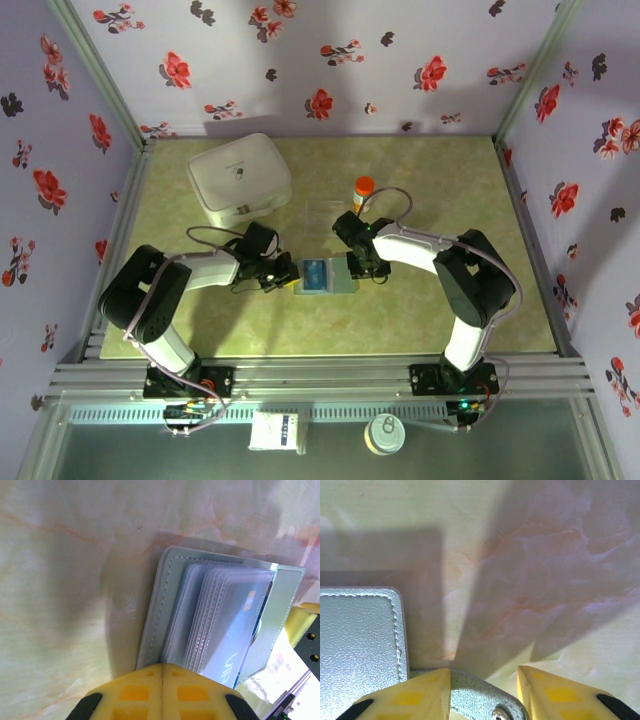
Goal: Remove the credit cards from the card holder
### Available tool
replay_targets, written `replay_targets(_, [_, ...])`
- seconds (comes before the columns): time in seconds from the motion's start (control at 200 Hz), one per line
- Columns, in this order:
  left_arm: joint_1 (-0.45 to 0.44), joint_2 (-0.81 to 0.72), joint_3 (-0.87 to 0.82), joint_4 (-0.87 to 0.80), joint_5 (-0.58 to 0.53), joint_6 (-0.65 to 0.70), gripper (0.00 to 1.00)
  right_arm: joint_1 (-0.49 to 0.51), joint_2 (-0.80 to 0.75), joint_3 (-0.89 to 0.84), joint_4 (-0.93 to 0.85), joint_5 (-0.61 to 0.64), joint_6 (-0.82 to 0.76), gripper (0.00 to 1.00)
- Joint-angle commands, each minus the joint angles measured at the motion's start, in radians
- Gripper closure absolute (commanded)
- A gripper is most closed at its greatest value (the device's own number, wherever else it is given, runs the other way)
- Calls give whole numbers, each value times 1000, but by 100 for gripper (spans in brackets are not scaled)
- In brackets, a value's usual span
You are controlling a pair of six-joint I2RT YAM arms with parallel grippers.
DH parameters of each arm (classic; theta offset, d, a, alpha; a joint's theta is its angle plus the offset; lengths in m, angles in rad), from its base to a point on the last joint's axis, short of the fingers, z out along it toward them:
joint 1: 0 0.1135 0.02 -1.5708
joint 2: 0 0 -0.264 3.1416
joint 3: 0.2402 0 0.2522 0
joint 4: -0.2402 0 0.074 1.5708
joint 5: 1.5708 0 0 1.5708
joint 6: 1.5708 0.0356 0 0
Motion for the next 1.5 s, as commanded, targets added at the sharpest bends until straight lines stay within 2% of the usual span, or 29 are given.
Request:
replay_targets(0.0, [-13,69,-57,-120,-52,-10,98,-18,-15,-18,-134,106,-10,62])
replay_targets(0.25, [-13,70,-58,-112,-50,-17,97,-20,-19,-16,-127,90,-18,69])
replay_targets(0.595, [-13,51,-74,-110,-44,-24,97,-20,30,-58,-61,46,-6,67])
replay_targets(0.795, [-18,1,-77,-126,-47,-32,97,-19,-37,5,-122,60,-17,66])
replay_targets(0.99, [-17,20,-67,-113,-50,-30,97,-10,-127,65,-160,-6,-14,65])
replay_targets(1.275, [-18,23,-69,-109,-47,-31,98,77,-113,158,-158,-70,40,64])
replay_targets(1.39, [-18,25,-69,-107,-47,-32,98,104,-58,170,-109,-130,88,62])
replay_targets(1.5, [-18,25,-70,-107,-45,-31,97,125,-9,185,-104,-107,139,52])
